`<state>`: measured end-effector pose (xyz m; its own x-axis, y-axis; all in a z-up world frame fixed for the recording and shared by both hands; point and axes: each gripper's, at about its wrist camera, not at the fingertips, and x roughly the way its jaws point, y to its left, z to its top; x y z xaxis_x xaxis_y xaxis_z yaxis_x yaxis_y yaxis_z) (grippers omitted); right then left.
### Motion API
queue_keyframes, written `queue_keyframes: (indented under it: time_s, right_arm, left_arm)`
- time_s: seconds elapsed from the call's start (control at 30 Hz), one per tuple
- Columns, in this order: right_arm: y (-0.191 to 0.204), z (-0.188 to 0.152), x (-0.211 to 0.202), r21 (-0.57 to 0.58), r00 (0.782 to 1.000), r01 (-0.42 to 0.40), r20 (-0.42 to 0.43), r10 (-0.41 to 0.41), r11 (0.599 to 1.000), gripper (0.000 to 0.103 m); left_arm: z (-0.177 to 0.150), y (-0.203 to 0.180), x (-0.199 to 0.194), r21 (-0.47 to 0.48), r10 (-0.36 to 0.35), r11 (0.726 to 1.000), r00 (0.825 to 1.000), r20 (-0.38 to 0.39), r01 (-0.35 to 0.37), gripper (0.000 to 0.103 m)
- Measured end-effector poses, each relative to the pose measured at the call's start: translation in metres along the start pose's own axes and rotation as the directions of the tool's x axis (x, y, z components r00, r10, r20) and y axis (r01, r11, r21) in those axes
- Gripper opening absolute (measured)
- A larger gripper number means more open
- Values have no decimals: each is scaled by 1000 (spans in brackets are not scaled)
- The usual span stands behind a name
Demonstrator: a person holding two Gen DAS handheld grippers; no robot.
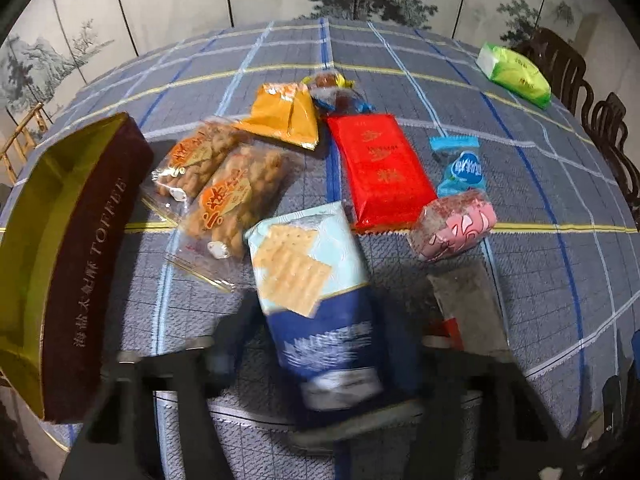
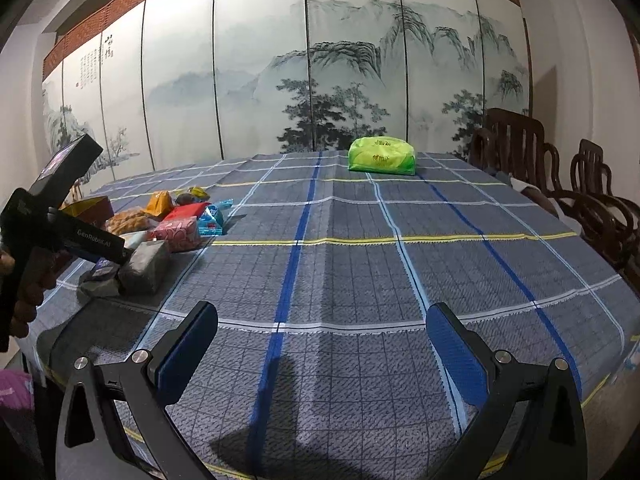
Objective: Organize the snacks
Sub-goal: 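Grasp the blue soda cracker pack with the left gripper, then carry the cracker pack with the left gripper over the gold tin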
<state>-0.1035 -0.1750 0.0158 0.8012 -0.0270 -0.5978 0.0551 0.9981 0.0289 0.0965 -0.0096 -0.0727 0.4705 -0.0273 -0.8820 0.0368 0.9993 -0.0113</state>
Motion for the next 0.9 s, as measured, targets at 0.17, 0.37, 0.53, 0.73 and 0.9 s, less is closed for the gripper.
queue_keyframes:
  time_s: [0.17,0.37,0.53,0.73,0.9]
  right_arm:
    - [-1,1,2,6,1000,-1,-3,1,1000,103]
    - [-4,0,2,22,1000,0,-7,1,1000,103]
    - [-3,-1,3,5,1000,5,-15,-5,1000,103]
    - [-3,-2,5,12,999,9,-32,-8,1000,103]
    - [0,-2,6,-2,999,14,-38,-14,1000,103]
  left_arm:
    - [-11,3,-6,15,-26,1000,1000,4,26,47]
    - [-30,9,-27,8,-86,996,996,20,85,47]
    - [-36,6,-53,37,-67,997,994,81,64,46]
    - [-37,7,-75,50,-53,998,989,139,47,46]
    - [-36,11,-84,44,-50,998,985,164,44,46]
